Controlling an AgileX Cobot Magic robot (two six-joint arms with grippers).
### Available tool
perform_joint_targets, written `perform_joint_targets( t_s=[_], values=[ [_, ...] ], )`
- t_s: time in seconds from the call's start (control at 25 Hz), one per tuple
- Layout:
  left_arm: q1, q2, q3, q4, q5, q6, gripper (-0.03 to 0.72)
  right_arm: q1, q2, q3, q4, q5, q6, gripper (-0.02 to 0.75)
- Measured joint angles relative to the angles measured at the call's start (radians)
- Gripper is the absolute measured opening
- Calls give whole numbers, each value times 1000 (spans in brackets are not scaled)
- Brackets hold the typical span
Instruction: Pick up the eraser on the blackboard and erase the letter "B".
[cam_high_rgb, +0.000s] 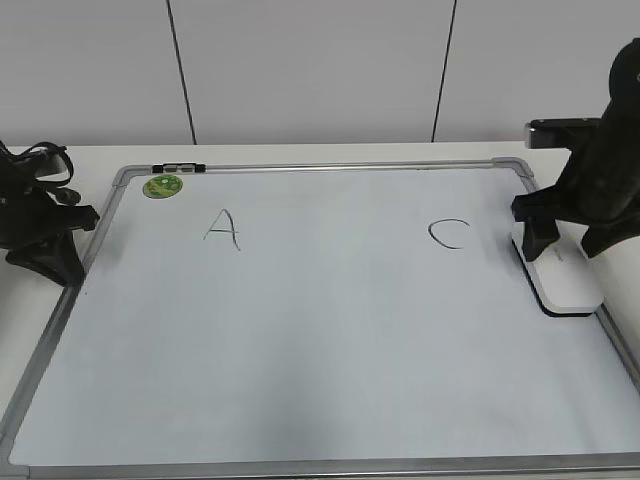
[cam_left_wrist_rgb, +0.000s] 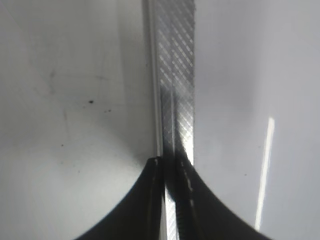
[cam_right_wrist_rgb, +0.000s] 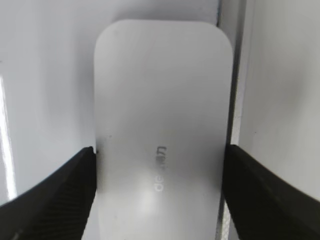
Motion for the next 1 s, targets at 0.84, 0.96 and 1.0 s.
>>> perform_joint_targets(
  t_s=[0.84, 0.96, 1.0],
  values=[
    [0, 21, -332, 18, 271, -24, 355, 0, -13, -260, 5, 343, -49, 587],
    [-2, -1, -374, 30, 285, -48, 358, 0, -52, -260, 13, 365, -52, 588],
    [-4, -16, -375, 33, 290, -52, 359, -2, -72, -260, 14, 367, -54, 588]
  ],
)
